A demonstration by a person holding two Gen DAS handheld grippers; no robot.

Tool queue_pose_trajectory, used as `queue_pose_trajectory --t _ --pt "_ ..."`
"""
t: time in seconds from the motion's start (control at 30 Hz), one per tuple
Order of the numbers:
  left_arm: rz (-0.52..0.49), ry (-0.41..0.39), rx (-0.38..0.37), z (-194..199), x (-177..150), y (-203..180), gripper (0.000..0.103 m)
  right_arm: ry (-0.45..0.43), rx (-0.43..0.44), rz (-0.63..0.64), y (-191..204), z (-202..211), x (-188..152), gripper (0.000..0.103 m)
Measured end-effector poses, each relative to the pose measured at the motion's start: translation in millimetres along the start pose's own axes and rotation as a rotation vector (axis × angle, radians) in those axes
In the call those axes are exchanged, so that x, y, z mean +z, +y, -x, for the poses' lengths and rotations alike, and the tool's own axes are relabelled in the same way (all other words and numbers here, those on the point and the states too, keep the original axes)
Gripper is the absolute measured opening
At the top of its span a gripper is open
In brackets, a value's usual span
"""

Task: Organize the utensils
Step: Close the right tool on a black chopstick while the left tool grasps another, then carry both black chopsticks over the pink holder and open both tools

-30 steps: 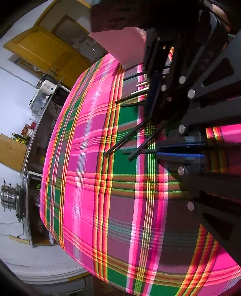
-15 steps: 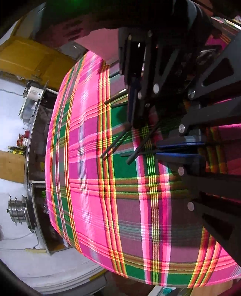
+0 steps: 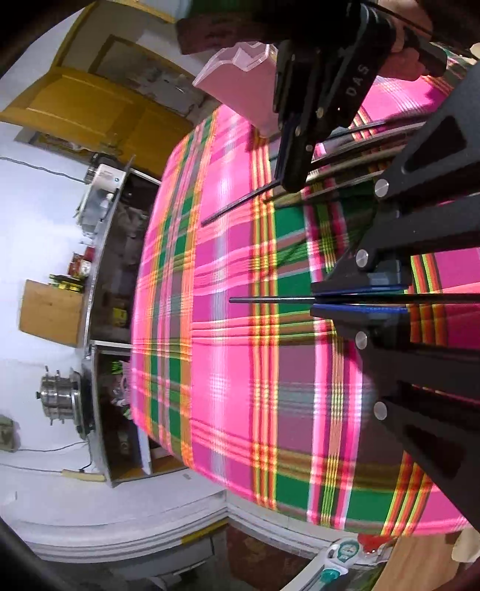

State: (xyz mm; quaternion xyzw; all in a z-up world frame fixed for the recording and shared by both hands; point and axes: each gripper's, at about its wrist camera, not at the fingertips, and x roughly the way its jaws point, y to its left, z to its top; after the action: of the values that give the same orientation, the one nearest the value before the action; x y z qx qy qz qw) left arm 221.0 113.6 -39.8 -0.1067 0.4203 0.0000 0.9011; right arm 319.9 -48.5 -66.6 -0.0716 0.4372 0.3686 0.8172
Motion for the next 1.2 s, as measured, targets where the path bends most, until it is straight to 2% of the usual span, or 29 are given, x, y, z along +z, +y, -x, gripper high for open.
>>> queue_pose_trajectory --t 0.27,0.63,0.9,1.2 --pt "-0.017 -0.083 -0.030 52.5 10.3 -9.5 0.004 -0.089 -0.019 -0.025 -2.4 50.6 0.8 0.005" --pt "-0.070 -0.196 -0.098 118.1 31.6 -43.7 0.004 -0.223 -0.049 -0.060 -4.2 121.2 -2.5 0.005" --pt "-0.080 -0.216 -0.154 130.9 47.5 -67.9 0.004 -0.282 -0.075 -0.074 -7.5 158.4 -7.0 0.005" --pt "-0.085 -0.188 -0.268 121.0 71.2 -114.5 0.004 -0.334 -0.137 -0.128 -32.7 203.3 -14.3 0.005"
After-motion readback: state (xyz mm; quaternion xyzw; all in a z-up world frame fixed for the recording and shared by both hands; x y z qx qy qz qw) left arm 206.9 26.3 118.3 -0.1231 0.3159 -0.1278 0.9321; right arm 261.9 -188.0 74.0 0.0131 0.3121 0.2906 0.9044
